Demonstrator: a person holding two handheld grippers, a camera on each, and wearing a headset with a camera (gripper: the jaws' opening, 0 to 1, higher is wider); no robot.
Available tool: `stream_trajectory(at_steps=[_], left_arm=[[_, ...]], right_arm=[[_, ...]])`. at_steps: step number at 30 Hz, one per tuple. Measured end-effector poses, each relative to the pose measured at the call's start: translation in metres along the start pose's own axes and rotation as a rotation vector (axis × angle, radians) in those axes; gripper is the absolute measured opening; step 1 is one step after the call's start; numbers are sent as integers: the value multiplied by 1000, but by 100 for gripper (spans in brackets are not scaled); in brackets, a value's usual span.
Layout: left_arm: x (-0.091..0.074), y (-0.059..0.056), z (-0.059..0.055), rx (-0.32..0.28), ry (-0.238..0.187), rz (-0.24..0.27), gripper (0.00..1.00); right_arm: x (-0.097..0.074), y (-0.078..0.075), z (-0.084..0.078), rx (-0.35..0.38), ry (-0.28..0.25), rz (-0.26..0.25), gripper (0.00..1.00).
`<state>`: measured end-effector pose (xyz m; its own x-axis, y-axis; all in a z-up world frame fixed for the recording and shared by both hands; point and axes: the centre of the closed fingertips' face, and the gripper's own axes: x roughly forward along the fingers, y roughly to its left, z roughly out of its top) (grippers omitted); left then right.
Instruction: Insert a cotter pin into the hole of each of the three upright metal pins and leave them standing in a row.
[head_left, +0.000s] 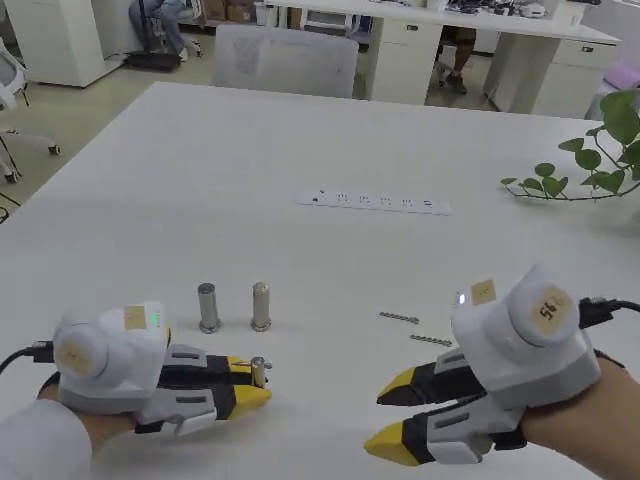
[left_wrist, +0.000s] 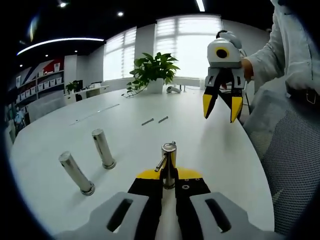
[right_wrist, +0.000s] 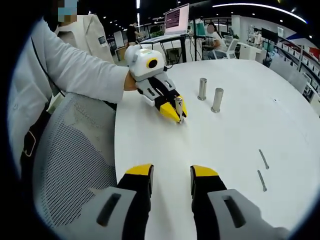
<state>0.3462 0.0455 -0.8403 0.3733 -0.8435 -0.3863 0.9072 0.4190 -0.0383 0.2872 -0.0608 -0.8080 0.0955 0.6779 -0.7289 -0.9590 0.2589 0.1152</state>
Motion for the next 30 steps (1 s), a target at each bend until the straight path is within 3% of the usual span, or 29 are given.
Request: stream_trajectory(at_steps=[6,13,18,30], left_arm=[[-10,13,-5,26,35,10,6],[-15,25,-9,31,45,1,6],[-16,27,-15,31,50,-13,6],[-22,22,-13,29,24,-17,7]], right_arm=[[-1,3,0,8,1,1,32],[-3,1,1,11,6,-6,32],[-3,-1,2,12,10,-10,32],[0,1,4,11,15,-5,32]])
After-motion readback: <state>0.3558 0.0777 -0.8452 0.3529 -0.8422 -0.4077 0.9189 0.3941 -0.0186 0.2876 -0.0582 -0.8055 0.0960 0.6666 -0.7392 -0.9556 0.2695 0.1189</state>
